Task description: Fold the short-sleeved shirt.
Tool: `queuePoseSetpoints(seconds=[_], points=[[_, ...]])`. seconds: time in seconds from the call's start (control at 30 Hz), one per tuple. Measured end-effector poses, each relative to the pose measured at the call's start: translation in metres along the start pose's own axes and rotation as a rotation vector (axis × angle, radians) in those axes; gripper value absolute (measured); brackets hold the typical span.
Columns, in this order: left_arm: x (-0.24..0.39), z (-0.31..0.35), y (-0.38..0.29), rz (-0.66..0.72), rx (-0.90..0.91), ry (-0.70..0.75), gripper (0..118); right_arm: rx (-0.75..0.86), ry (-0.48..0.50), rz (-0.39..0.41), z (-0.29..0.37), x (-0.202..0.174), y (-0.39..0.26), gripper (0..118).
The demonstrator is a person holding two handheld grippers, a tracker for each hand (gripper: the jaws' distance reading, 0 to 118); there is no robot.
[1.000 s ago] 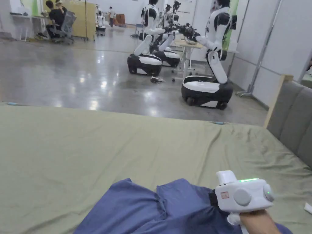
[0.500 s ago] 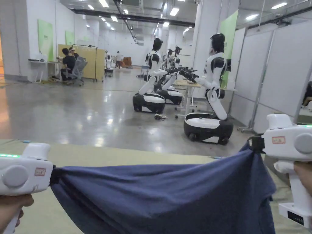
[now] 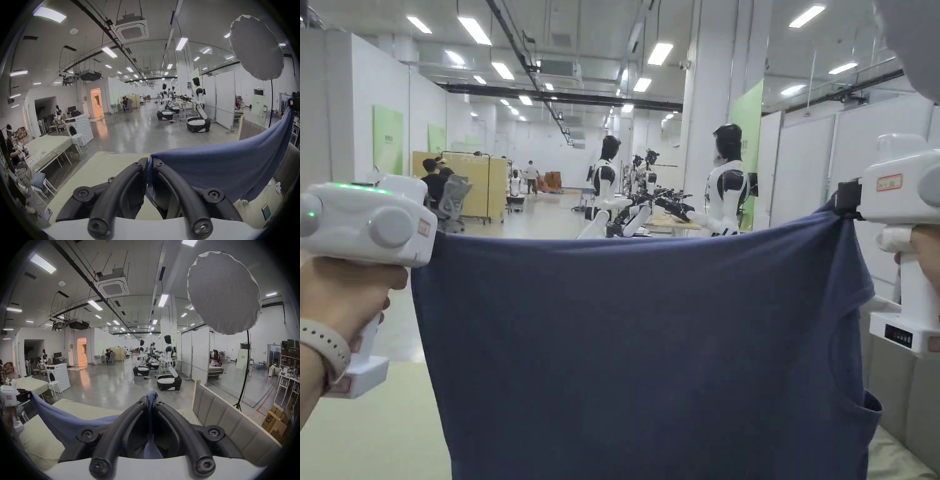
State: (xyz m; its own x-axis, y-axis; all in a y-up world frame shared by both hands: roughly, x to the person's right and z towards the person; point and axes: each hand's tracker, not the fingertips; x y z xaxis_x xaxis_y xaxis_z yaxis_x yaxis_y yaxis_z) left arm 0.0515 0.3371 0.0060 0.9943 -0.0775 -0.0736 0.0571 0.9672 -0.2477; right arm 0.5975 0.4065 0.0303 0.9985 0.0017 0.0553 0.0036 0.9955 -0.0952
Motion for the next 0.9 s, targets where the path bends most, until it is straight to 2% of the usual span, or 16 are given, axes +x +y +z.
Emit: queuePoseSetpoints(seconds=[0.23, 0.33, 0.53, 0.67, 0.9], points=[[-0.007, -0.031, 0.012, -0.014, 0.031, 0.059, 8, 0.022, 0.027, -0.01, -0.039, -0.006, 0.003, 5], [-0.008, -0.054, -0.006, -0.034, -0.006, 0.064, 8, -0.02, 0.026, 0.021, -0.06, -0.012, -0.02, 5], [-0.013, -0.084, -0.054, 0.016, -0.034, 0.071, 8, -0.096, 0.04, 0.017, -0.085, -0.017, -0.068, 5], [-0.014, -0.081, -0.065, 0.003, -0.05, 0.066, 8, -0.105, 0.044, 0.027, -0.077, -0.018, -0.076, 5], [-0.017, -0.032, -0.106, -0.027, -0.097, 0.038, 8, -0.155, 0.048, 0.03, -0.026, -0.021, -0.112, 5]])
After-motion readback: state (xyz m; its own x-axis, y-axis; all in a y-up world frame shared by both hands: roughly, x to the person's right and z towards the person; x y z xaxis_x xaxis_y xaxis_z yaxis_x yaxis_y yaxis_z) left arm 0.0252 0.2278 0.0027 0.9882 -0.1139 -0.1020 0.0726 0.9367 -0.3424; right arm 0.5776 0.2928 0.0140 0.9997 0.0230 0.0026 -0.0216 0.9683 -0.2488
